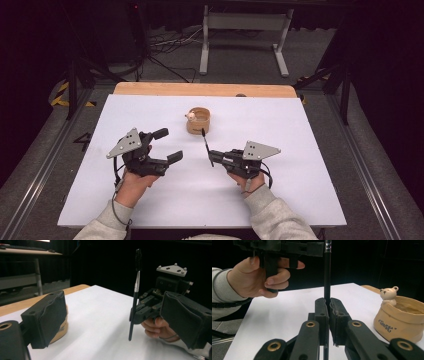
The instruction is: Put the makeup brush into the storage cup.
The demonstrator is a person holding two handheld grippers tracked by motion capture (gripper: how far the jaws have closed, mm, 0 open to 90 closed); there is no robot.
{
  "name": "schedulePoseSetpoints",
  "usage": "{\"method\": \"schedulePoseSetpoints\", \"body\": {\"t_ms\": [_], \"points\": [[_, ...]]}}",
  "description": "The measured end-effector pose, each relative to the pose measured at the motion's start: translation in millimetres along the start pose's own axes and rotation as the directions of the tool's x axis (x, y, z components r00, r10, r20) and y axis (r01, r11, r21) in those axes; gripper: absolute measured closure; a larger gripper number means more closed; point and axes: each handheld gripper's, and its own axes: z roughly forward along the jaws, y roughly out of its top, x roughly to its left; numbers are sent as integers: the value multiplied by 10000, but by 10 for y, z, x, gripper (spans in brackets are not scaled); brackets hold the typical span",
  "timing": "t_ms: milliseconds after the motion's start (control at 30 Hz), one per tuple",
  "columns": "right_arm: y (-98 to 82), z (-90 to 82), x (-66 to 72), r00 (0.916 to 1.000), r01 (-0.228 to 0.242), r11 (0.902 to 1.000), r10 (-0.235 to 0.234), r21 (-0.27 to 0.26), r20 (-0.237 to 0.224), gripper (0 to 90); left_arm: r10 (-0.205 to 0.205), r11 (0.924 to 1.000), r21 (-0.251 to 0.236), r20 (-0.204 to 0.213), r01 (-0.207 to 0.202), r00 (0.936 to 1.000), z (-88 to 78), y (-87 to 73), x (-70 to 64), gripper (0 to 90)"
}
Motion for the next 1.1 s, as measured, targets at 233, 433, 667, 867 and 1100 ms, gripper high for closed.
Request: {"method": "schedulePoseSetpoints", "body": {"t_ms": [233, 433, 667, 867, 1100], "points": [[-1, 18, 10, 10000, 25, 10000, -25, 21, -46, 852, 54, 9997, 235, 316, -61, 9995, 198, 51, -56, 156], [3, 21, 19, 9999, 89, 10000, -88, 25, -86, 852, -74, 9985, 550, 455, 49, 9989, 367, 54, -103, 281], [2, 25, 25, 9999, 106, 9999, -106, 53, -99, 852, 105, 9976, 681, 696, -152, 9975, 447, 48, -132, 509], [0, 33, 25, 9999, 94, 9999, -93, 72, -94, 852, -55, 9982, 594, 780, 9, 9969, 461, 42, -150, 663], [-5, 46, 23, 9999, 53, 9998, -51, 180, -110, 852, 97, 9985, 533, 707, -134, 9974, 484, 50, -165, 716]]}}
